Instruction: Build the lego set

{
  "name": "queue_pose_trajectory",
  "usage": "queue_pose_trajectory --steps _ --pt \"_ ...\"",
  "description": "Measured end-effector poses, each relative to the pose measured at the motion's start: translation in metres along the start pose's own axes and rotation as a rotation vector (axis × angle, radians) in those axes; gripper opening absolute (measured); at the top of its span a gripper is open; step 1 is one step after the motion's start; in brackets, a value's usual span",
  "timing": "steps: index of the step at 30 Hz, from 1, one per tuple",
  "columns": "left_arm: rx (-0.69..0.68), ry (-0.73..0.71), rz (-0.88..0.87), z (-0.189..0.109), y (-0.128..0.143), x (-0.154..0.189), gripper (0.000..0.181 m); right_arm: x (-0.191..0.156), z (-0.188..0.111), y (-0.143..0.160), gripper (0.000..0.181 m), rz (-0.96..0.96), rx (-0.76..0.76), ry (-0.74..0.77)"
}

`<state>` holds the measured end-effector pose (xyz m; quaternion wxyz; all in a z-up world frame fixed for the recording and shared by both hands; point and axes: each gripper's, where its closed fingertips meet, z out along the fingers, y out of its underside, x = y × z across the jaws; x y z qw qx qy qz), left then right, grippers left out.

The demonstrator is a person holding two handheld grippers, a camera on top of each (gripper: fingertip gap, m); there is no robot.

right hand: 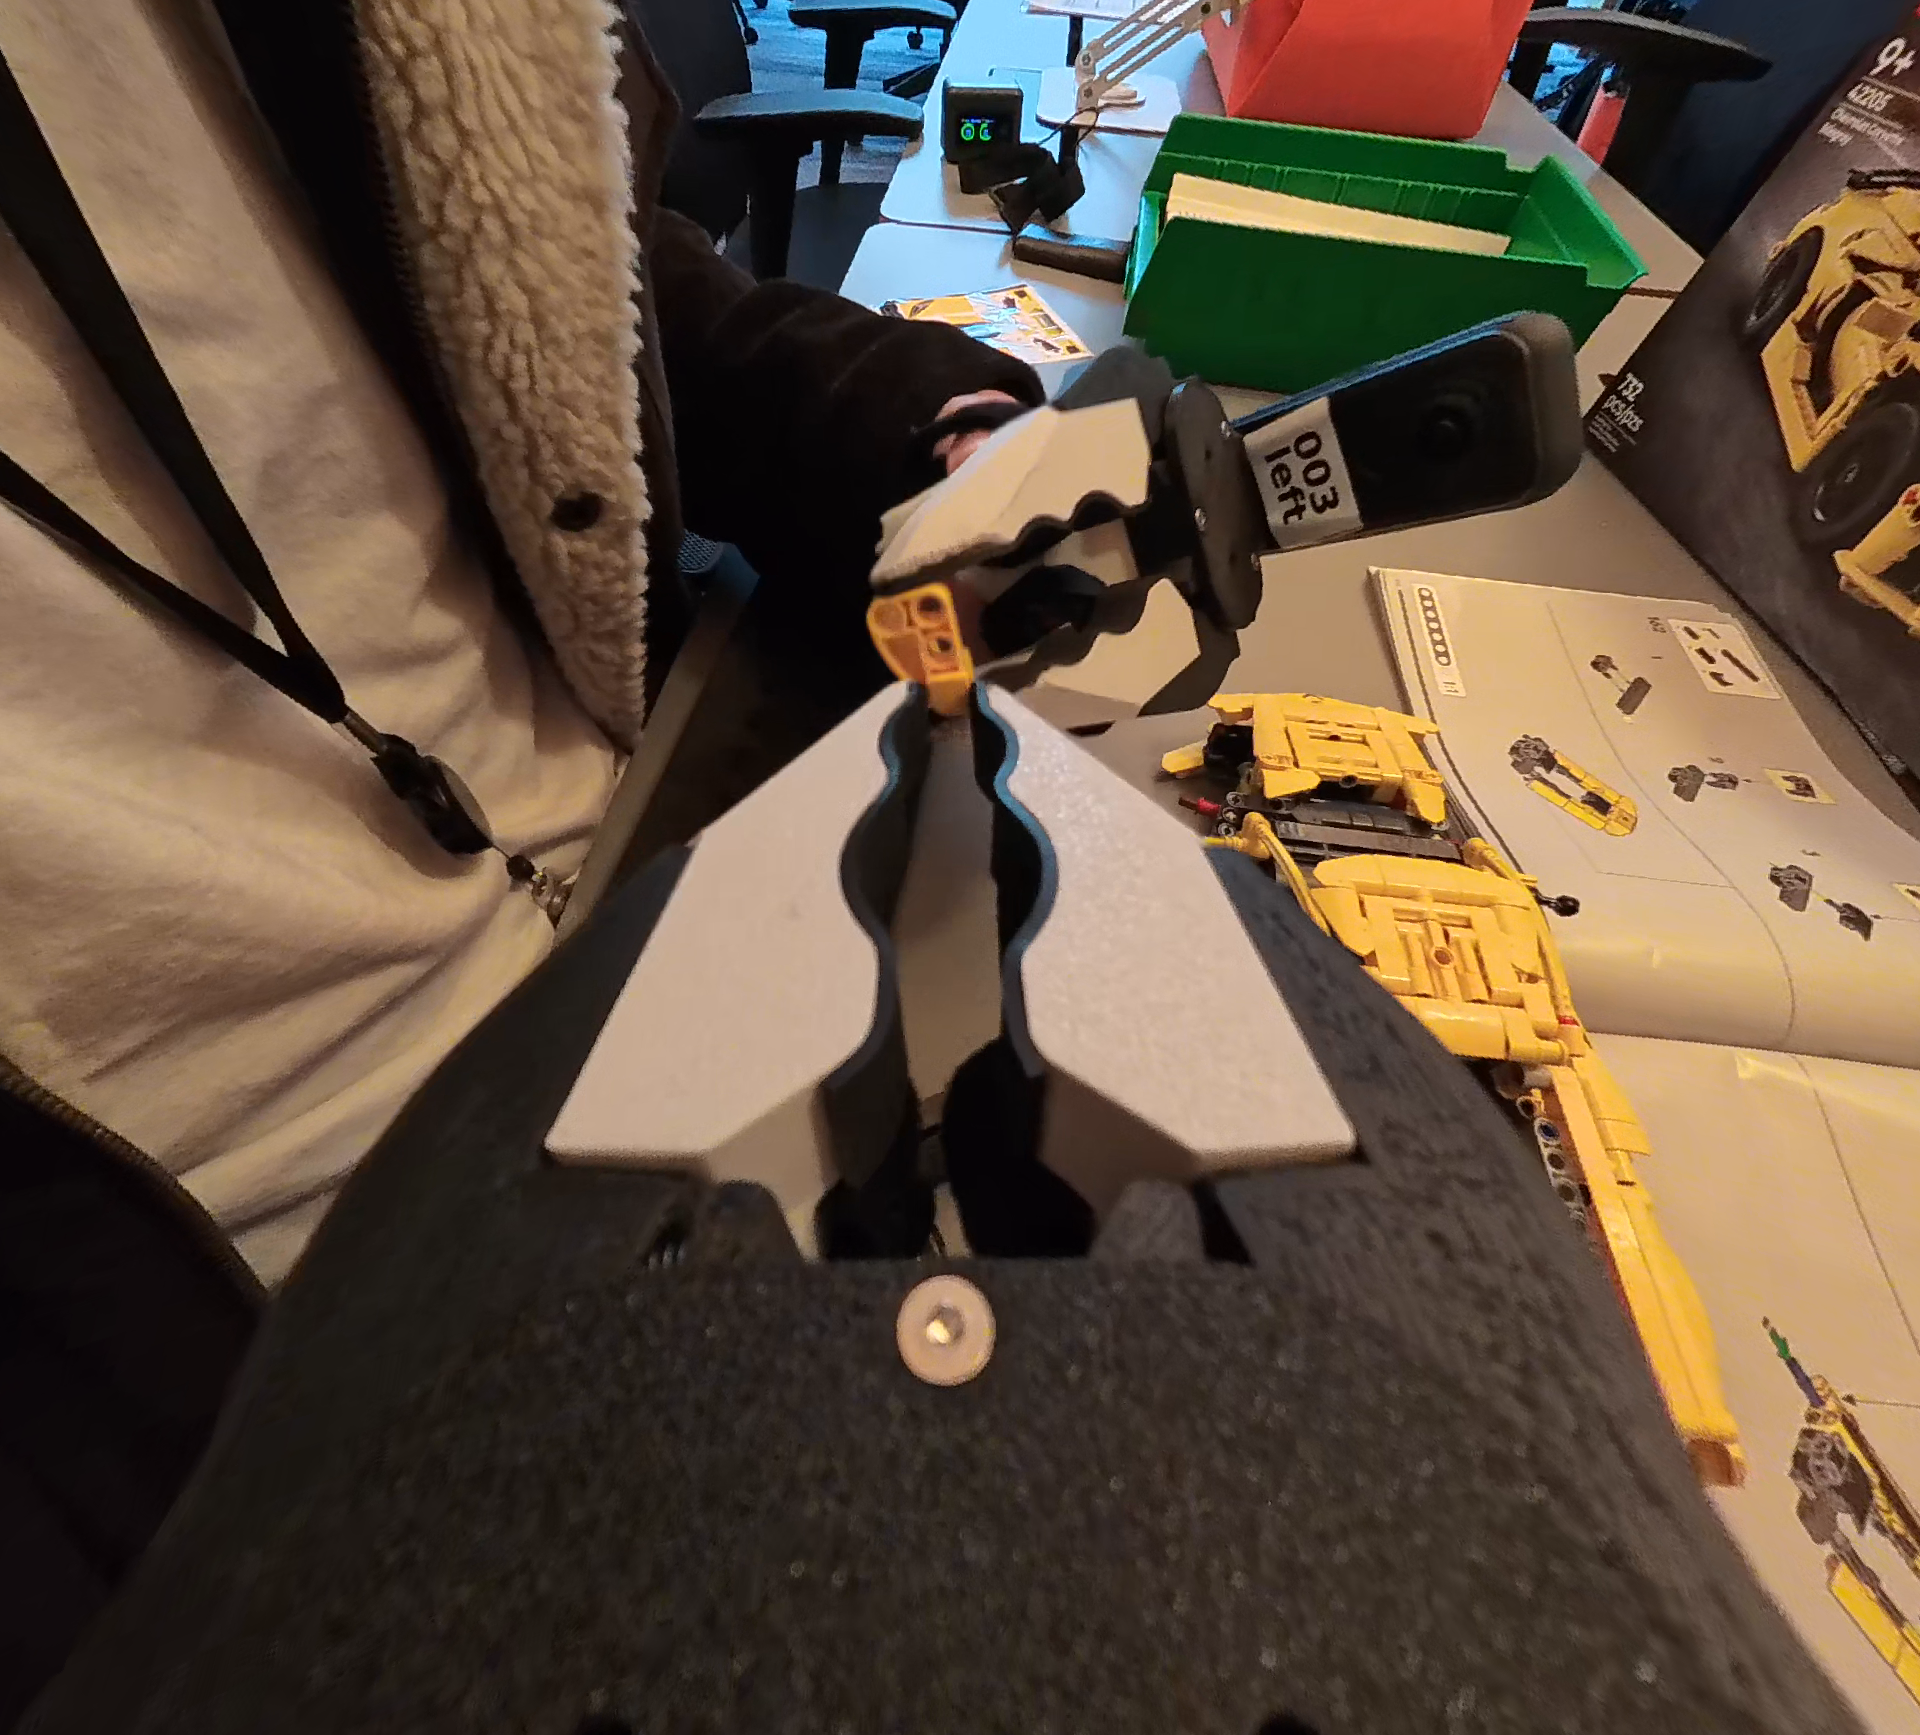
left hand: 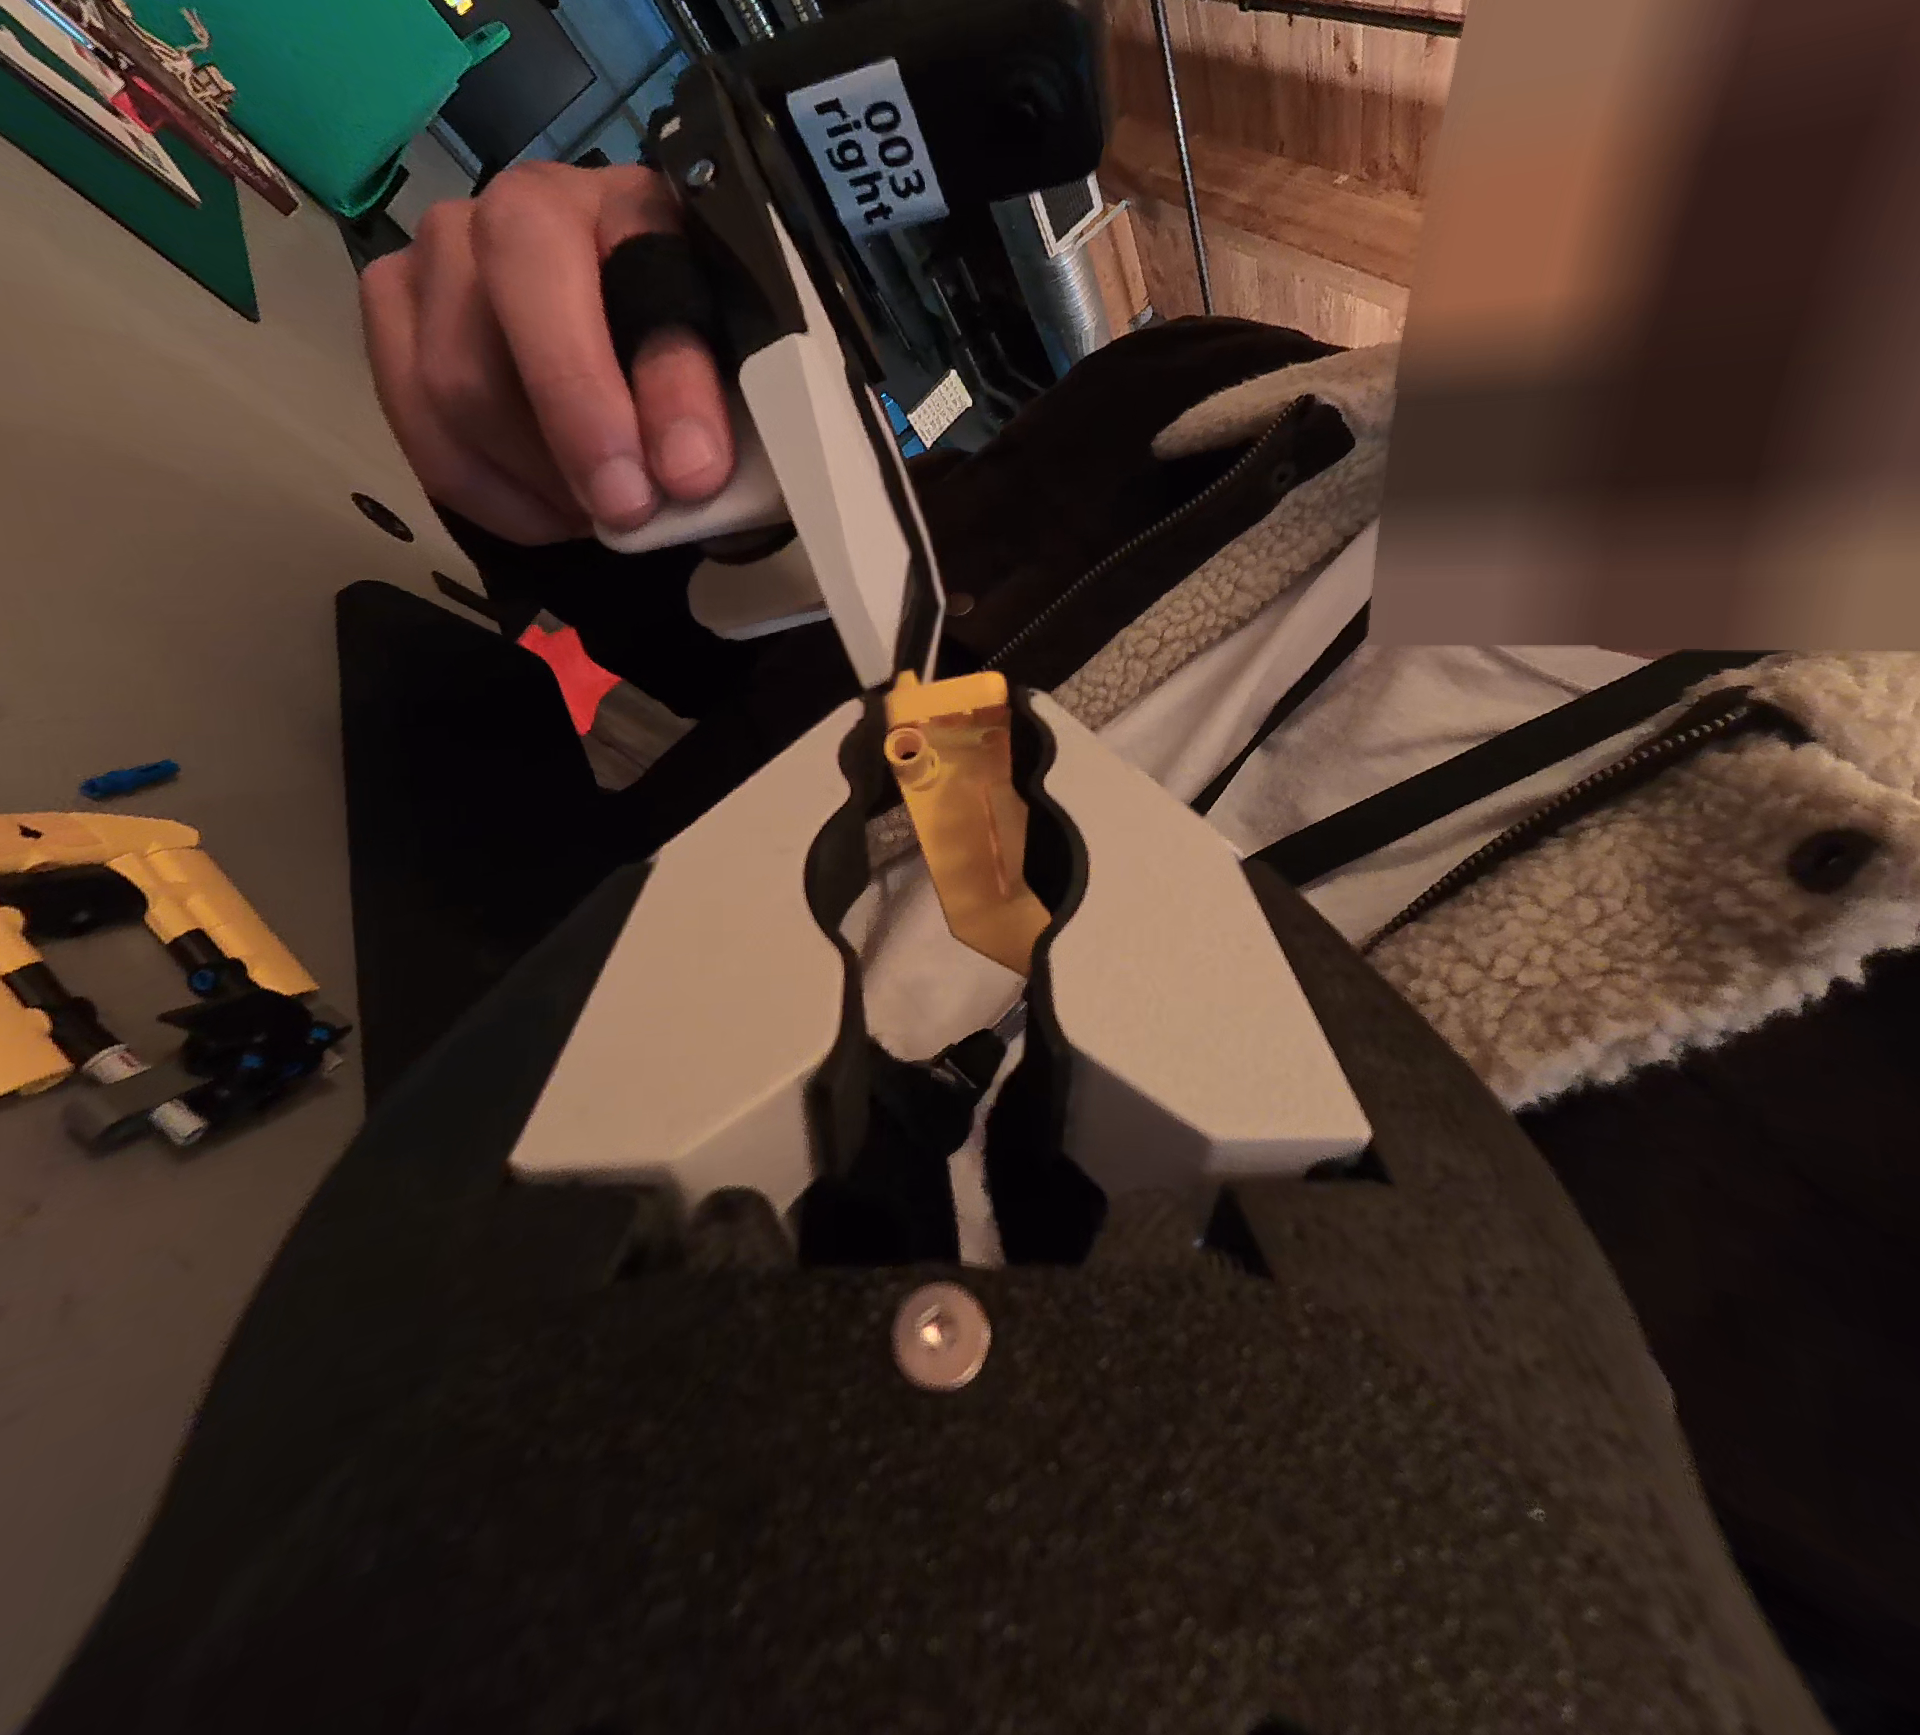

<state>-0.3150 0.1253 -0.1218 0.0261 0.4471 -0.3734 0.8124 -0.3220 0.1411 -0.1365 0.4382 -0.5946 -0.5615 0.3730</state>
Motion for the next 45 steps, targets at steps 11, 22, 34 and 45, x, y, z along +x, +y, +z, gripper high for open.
queue_pose_trajectory --steps 11,22,34,45 --pt "-0.008 0.024 -0.103 0.003 0.003 0.0 0.023 -0.006 -0.001 0.004 0.007 -0.151 -0.081 0.016" --pt "0.002 0.082 -0.232 0.005 0.005 -0.001 0.023 -0.008 -0.003 0.007 0.006 -0.376 -0.205 0.06" --pt "0.069 -0.235 0.145 -0.012 -0.045 -0.024 0.024 0.048 -0.032 -0.001 0.013 0.098 0.117 0.149" --pt "0.107 -0.997 0.986 -0.056 -0.114 -0.087 0.024 0.131 -0.045 0.047 0.027 0.797 0.497 0.138"
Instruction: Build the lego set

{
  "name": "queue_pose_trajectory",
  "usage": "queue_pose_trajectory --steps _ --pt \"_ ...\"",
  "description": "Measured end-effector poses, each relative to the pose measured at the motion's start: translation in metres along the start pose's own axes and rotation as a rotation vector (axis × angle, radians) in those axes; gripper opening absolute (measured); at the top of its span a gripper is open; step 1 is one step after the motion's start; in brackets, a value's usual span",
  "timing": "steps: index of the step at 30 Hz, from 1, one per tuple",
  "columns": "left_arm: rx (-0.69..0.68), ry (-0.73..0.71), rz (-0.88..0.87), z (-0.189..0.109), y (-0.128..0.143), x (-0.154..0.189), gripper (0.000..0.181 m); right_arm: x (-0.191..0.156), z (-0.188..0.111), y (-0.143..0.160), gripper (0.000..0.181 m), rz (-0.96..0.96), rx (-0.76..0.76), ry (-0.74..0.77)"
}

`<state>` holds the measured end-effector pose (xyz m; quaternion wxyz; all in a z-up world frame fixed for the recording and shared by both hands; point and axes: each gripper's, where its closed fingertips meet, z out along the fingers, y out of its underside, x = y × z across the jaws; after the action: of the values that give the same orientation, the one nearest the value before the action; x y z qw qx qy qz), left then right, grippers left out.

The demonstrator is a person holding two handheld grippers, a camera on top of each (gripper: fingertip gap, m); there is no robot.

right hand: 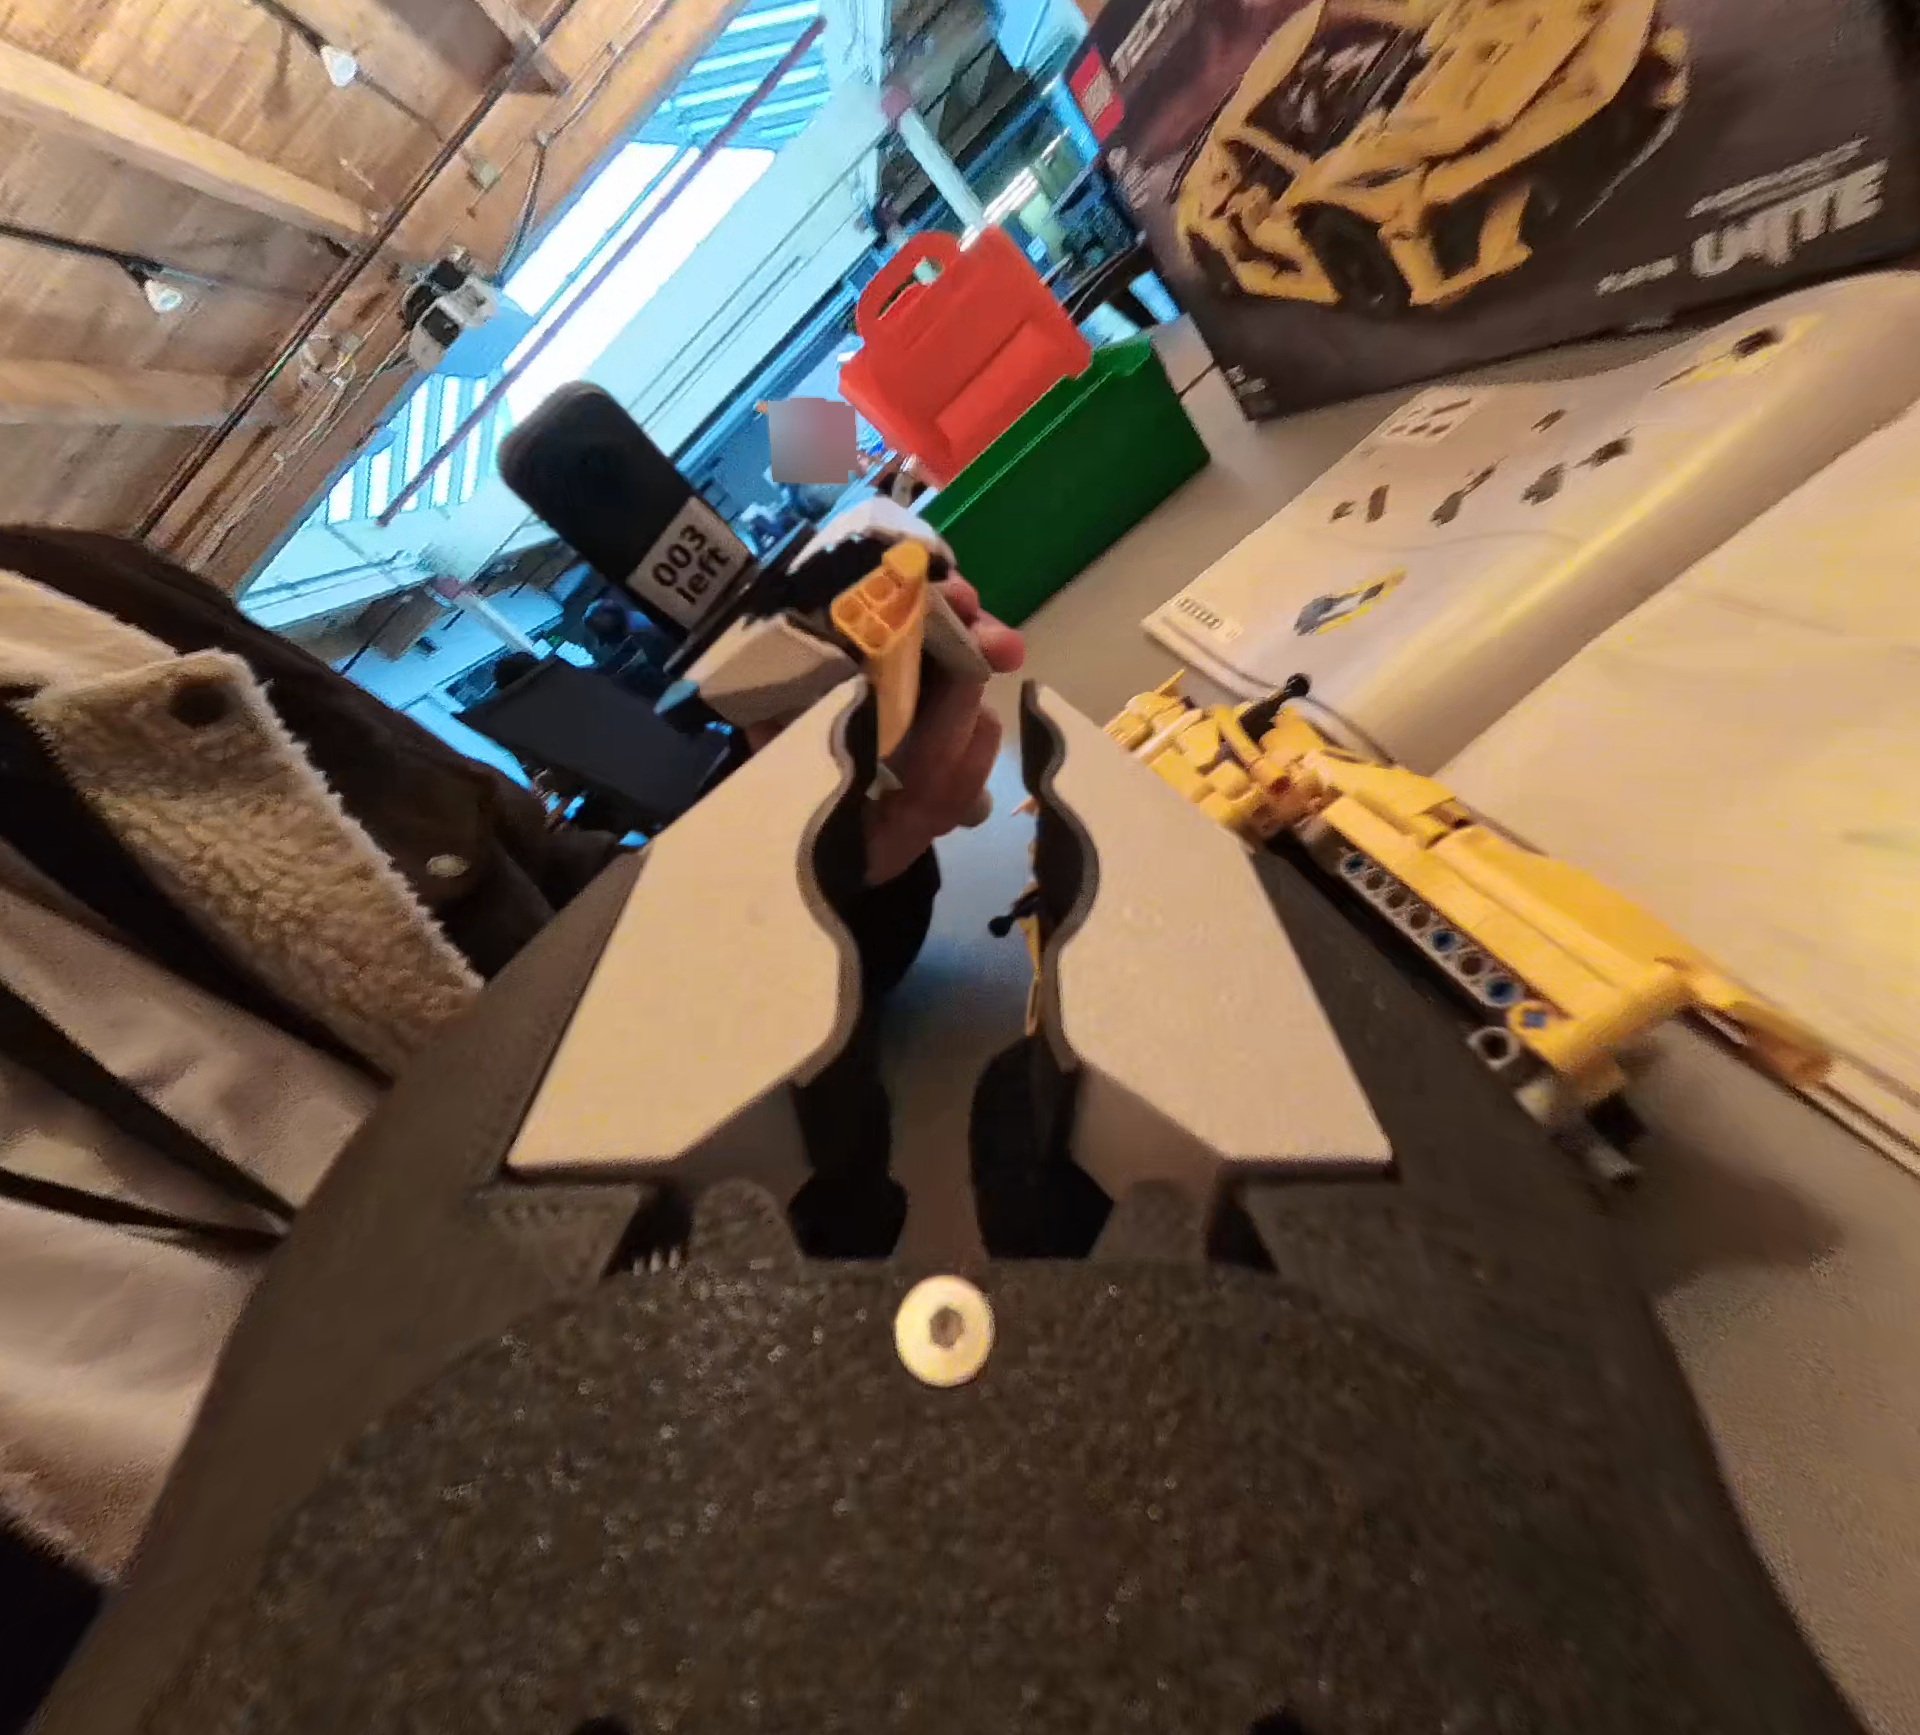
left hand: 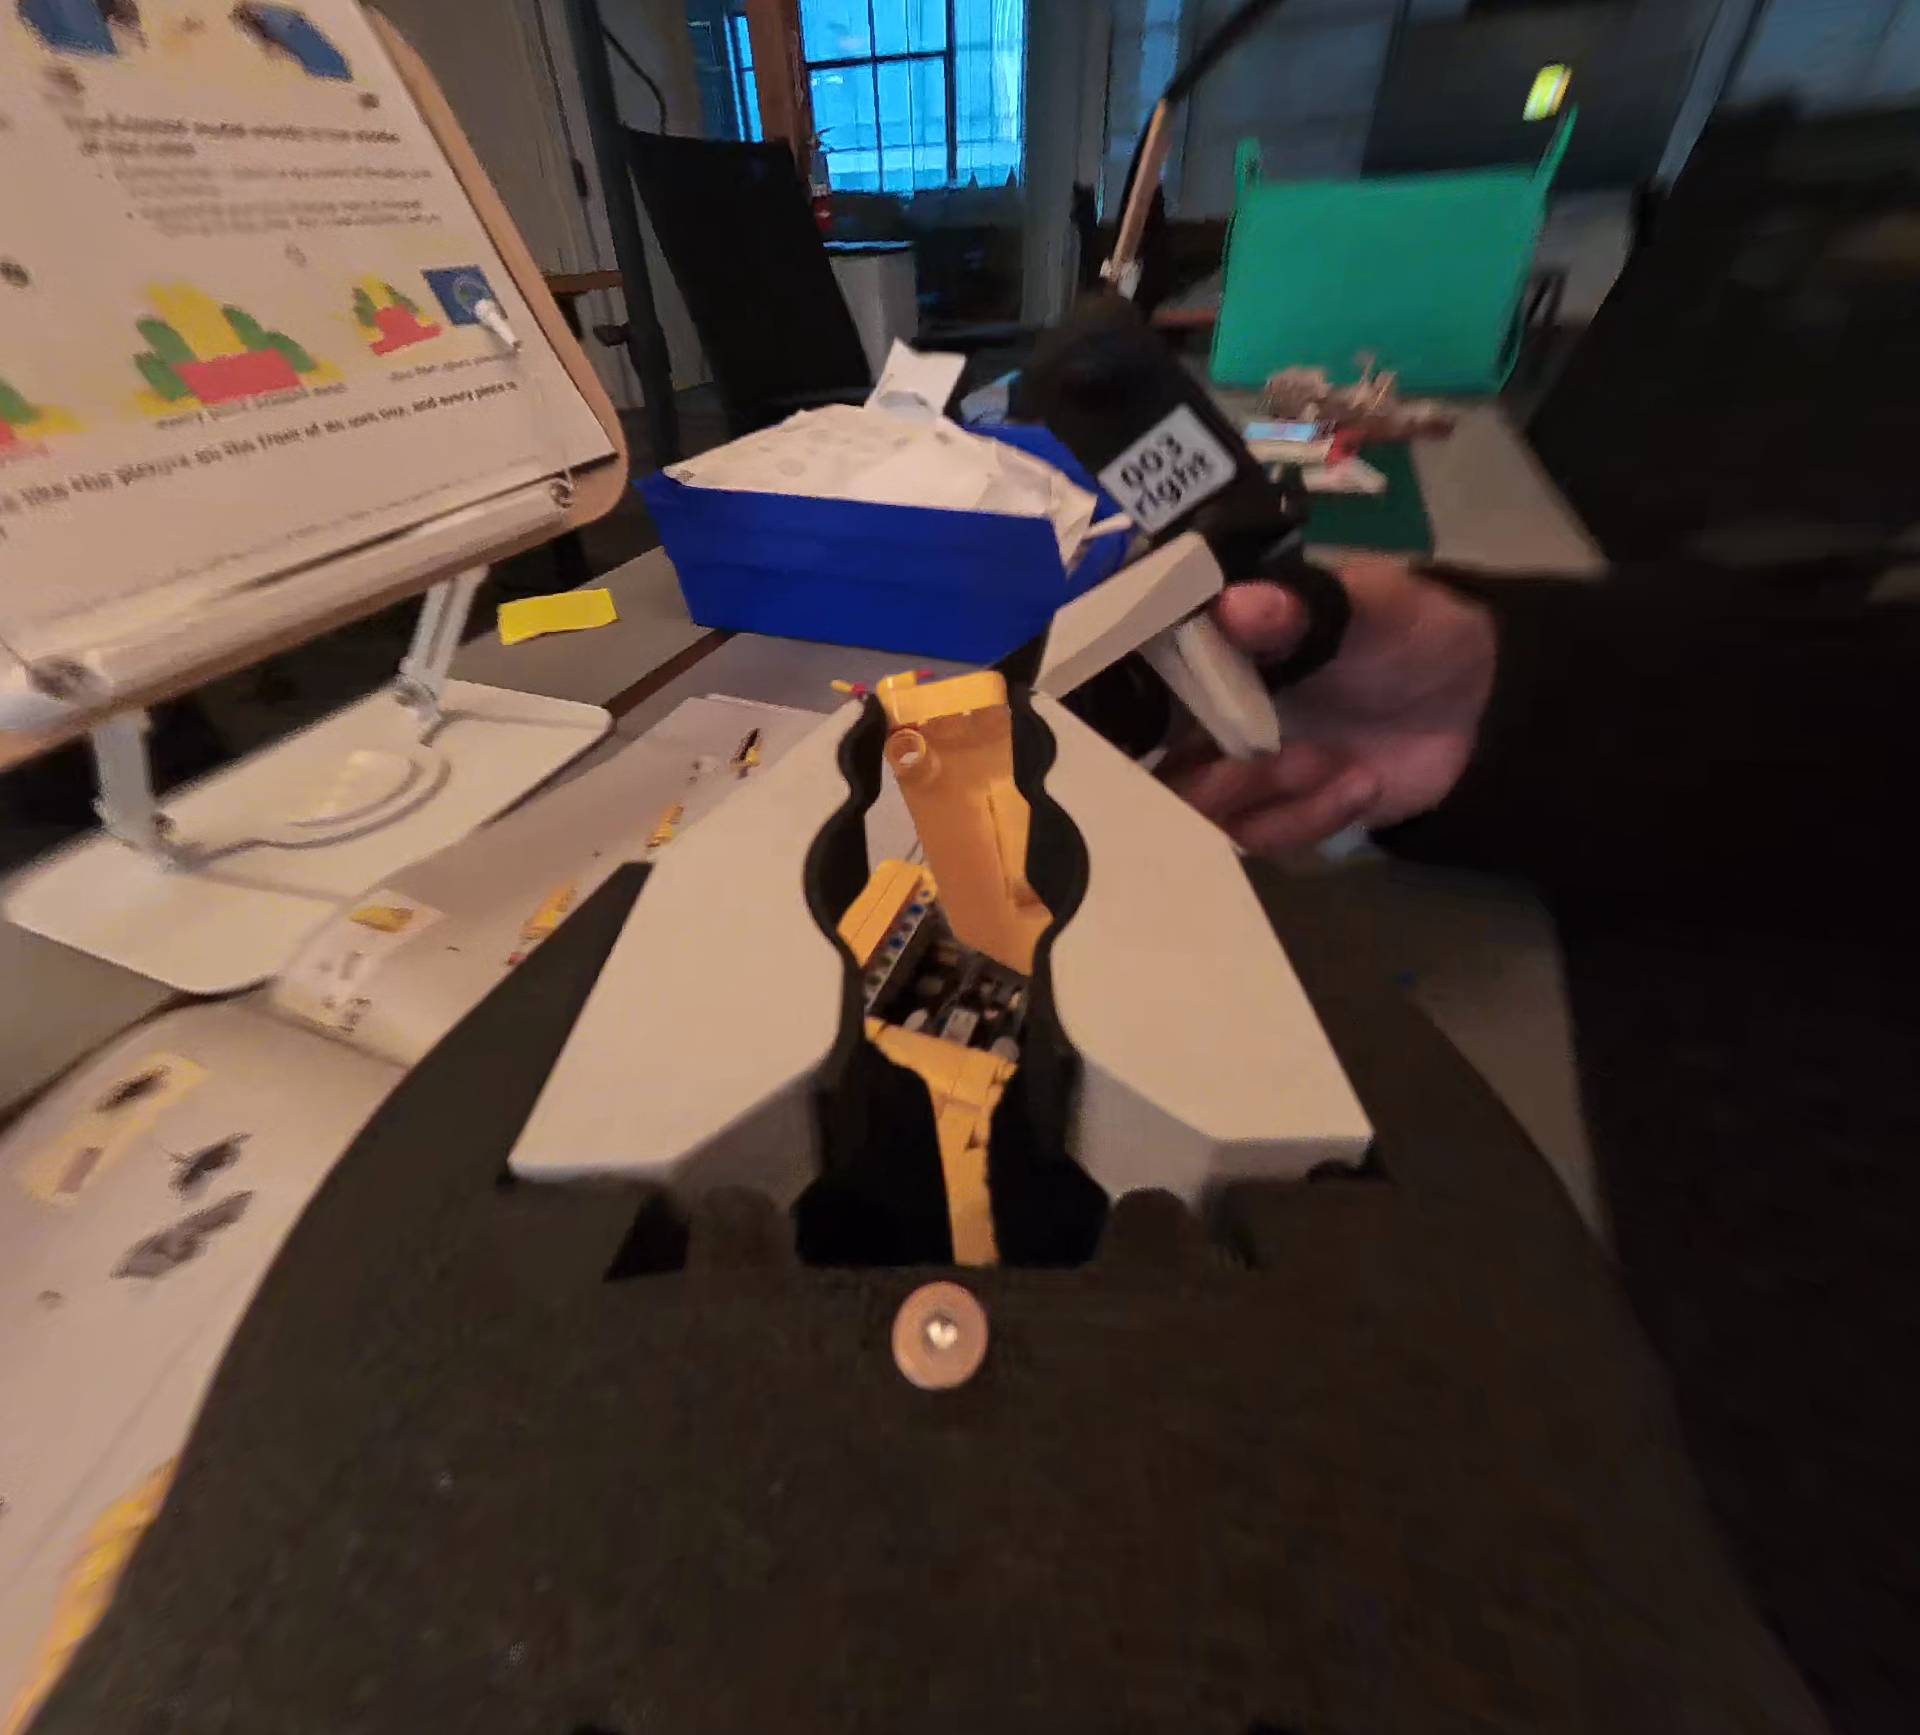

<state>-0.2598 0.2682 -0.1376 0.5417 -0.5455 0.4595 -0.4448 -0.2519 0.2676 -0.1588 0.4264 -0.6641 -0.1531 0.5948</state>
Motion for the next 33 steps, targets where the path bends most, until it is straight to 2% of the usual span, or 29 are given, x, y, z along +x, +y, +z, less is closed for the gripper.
queue_pose_trajectory --steps 3,5,9,16,30,33 --pt "-0.029 -0.066 0.257 0.004 0.006 0.009 0.024 -0.007 0.006 -0.001 0.029 0.014 0.016 -0.023" --pt "-0.016 -0.096 0.342 0.005 0.004 0.012 0.024 -0.016 0.008 -0.004 0.026 -0.003 0.039 -0.035" --pt "-0.054 -0.082 0.323 0.009 0.013 0.015 0.024 -0.02 0.01 -0.003 0.028 -0.019 0.039 -0.032" --pt "-0.051 -0.081 0.39 0.009 0.012 0.021 0.024 -0.017 0.007 -0.002 0.011 0.026 0.048 -0.039" --pt "-0.1 -0.091 0.378 0.009 0.018 0.019 0.024 -0.014 0.008 0.001 0.01 -0.022 0.029 0.0" --pt "-0.078 -0.091 0.321 0.008 0.015 0.017 0.024 -0.014 0.009 -0.001 0.013 0.017 0.036 -0.016"
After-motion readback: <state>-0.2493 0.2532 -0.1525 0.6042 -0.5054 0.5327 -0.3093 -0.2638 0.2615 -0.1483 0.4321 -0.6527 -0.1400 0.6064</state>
